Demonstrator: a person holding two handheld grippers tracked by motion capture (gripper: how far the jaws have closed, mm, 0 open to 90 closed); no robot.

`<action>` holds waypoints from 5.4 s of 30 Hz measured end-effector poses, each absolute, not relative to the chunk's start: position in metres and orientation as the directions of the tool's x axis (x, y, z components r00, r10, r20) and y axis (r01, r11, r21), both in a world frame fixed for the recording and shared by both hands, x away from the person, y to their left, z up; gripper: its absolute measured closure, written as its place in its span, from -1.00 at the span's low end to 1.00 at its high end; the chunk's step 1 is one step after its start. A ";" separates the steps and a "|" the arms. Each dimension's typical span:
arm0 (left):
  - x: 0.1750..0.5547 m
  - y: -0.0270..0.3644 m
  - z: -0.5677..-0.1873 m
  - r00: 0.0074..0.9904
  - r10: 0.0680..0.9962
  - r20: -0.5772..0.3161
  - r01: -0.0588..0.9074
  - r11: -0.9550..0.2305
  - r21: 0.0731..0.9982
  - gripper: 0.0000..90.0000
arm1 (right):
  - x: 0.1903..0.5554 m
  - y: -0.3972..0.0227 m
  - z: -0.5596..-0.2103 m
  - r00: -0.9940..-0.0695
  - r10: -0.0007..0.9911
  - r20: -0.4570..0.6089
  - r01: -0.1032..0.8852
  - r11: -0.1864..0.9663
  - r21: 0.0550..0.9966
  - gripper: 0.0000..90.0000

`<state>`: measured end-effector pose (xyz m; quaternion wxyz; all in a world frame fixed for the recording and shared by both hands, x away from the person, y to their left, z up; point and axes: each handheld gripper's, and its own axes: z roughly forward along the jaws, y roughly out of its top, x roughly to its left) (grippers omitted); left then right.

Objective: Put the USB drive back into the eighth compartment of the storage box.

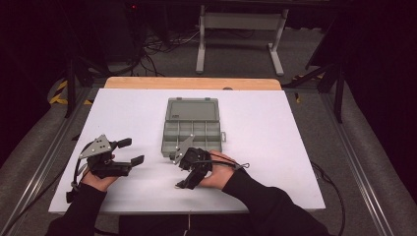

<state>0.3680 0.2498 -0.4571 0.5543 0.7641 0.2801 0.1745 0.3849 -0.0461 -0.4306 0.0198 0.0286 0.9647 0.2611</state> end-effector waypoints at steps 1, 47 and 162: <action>0.368 0.250 -0.457 0.782 0.622 -0.044 0.235 -0.228 0.945 -0.61 | 0.384 -0.045 -0.433 -0.998 0.063 -0.020 0.045 0.867 0.496 -0.25; 0.368 0.250 -0.457 0.783 0.620 -0.039 0.232 -0.234 0.944 -0.61 | 0.370 -0.032 -0.456 -0.997 0.049 -0.066 0.020 0.923 0.385 0.74; 0.369 0.250 -0.458 0.780 0.624 -0.050 0.245 -0.230 0.942 -0.62 | 0.463 -0.127 -0.392 -0.911 0.396 -0.117 0.282 0.804 0.524 0.75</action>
